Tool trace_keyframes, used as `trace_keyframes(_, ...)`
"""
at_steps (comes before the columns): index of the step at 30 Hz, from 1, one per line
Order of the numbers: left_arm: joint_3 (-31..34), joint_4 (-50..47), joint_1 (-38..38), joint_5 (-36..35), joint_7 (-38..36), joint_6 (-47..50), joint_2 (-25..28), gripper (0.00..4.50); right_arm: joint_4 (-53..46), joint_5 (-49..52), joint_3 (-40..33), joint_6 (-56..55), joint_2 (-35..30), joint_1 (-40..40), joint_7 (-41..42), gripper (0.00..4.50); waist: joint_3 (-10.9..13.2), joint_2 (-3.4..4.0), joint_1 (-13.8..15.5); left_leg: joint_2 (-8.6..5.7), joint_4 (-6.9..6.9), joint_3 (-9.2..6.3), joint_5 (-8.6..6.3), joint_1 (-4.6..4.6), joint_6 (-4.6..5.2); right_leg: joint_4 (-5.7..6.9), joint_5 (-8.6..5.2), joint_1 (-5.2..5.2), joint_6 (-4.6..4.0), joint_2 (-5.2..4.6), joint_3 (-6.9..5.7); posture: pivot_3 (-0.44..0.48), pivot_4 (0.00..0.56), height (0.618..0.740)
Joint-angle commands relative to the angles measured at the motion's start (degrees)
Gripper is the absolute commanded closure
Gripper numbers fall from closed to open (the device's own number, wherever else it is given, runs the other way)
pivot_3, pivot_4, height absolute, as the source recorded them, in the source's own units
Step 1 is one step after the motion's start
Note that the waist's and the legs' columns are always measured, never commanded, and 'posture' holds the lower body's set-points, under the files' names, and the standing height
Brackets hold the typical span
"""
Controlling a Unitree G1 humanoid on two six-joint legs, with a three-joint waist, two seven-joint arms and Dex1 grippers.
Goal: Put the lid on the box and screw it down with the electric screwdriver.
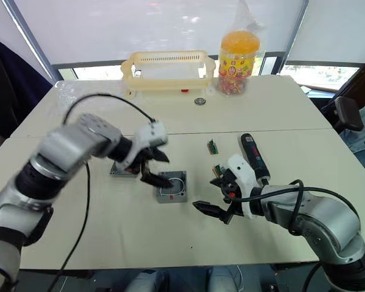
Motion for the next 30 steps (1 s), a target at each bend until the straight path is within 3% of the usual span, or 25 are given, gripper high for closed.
trace_keyframes(1, 11.21, 11.37, -6.89, -0.3, 5.95, -2.05, -1.36, 0.05, 1.28, 0.64, -1.03, -1.5, -1.82, -2.88, 3.1, 0.0, 0.02, -0.03, 0.02, -0.01, 0.04, 0.01, 0.0, -0.01, -0.01, 0.0, 0.0, 0.0, 0.0, 0.0, -0.02, 0.0, 0.15, 0.74)
trace_keyframes(3, 14.91, 19.04, -9.57, 0.59, 9.4, -2.79, -0.48, 0.05, 2.6, 0.06, -0.89, -2.52, -2.98, -4.79, 4.91, 0.0, 0.02, -0.03, -0.16, -0.05, 0.05, 0.03, 0.01, -0.02, -0.02, 0.0, 0.0, 0.0, 0.0, 0.0, -0.02, 0.0, 0.15, 0.74)
trace_keyframes(5, 16.13, 24.73, -9.83, 1.64, 10.74, -2.77, 3.97, 0.05, 3.9, 1.12, -1.17, -3.47, -5.15, -7.65, 9.09, 0.0, -0.01, 0.02, -0.75, -0.05, 0.01, 0.08, 0.01, 0.06, -0.02, 0.01, 0.0, -0.02, 0.0, 0.01, 0.01, 0.0, 0.15, 0.74)
trace_keyframes(11, 13.01, 28.96, -3.0, 4.87, 16.85, 5.6, 15.08, 0.05, 5.26, 3.38, 2.19, -4.52, -8.0, -16.38, 18.56, 0.0, 0.02, -0.01, -1.85, -0.01, -0.16, 0.12, 0.0, 0.19, -0.02, 0.14, 0.0, -0.08, 0.0, 0.07, 0.14, 0.0, 0.15, 0.74)
trace_keyframes(17, 19.58, 31.3, 0.76, 6.04, 27.0, 15.82, 12.02, 0.05, 3.13, 1.54, 6.53, -6.94, -6.98, -18.44, 20.68, 0.0, 0.06, -0.27, 0.29, -0.02, 0.08, -0.01, 0.01, -0.05, -0.03, 0.09, 0.04, -0.08, 0.08, -0.05, 0.09, 0.0, 0.15, 0.74)
trace_keyframes(24, 23.21, 40.1, 2.08, 6.96, 33.79, 12.94, 5.4, 0.05, 2.2, -4.35, 12.47, -10.52, -6.15, -16.63, 20.41, 0.0, 0.05, -0.29, 0.0, -0.09, 0.09, 0.0, 0.15, -0.06, -0.28, 0.11, 0.08, -0.12, 0.11, -0.06, 0.09, 0.0, 0.15, 0.74)
trace_keyframes(30, 22.53, 44.91, 1.49, 7.1, 36.67, 9.8, 1.85, 0.05, 2.77, -5.05, 10.7, -9.32, -4.87, -15.4, 17.11, 0.0, 0.04, -0.3, -0.02, -0.07, 0.06, 0.03, 0.17, -0.06, -0.35, 0.12, 0.1, -0.19, 0.09, -0.07, 0.14, 0.0, 0.15, 0.74)
